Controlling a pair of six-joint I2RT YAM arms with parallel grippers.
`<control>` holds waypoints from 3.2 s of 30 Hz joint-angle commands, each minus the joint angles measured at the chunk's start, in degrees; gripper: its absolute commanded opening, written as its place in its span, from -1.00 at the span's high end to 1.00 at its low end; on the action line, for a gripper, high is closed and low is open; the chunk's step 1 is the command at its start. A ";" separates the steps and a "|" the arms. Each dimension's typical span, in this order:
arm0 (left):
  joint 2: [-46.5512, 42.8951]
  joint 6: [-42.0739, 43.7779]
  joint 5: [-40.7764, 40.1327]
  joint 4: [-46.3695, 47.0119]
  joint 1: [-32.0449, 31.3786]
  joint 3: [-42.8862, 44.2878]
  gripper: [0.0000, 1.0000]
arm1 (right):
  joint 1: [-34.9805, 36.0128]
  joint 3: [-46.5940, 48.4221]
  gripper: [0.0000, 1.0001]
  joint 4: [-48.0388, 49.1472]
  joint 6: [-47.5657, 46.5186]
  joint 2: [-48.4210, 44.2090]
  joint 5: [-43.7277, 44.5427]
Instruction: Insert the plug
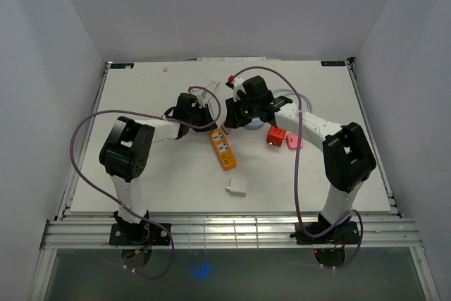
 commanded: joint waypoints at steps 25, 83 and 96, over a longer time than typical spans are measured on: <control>-0.88 -1.11 5.20 1.22 -0.44 0.74 0.63 | 2.88 5.62 0.84 -2.38 0.38 6.50 5.42; -0.27 -2.60 0.89 -1.94 -0.44 1.53 0.66 | 8.42 4.13 0.84 -8.01 8.82 5.80 15.27; -0.71 -2.16 0.54 -1.94 -0.44 1.36 0.66 | 8.16 4.39 0.84 -7.57 8.11 3.43 17.47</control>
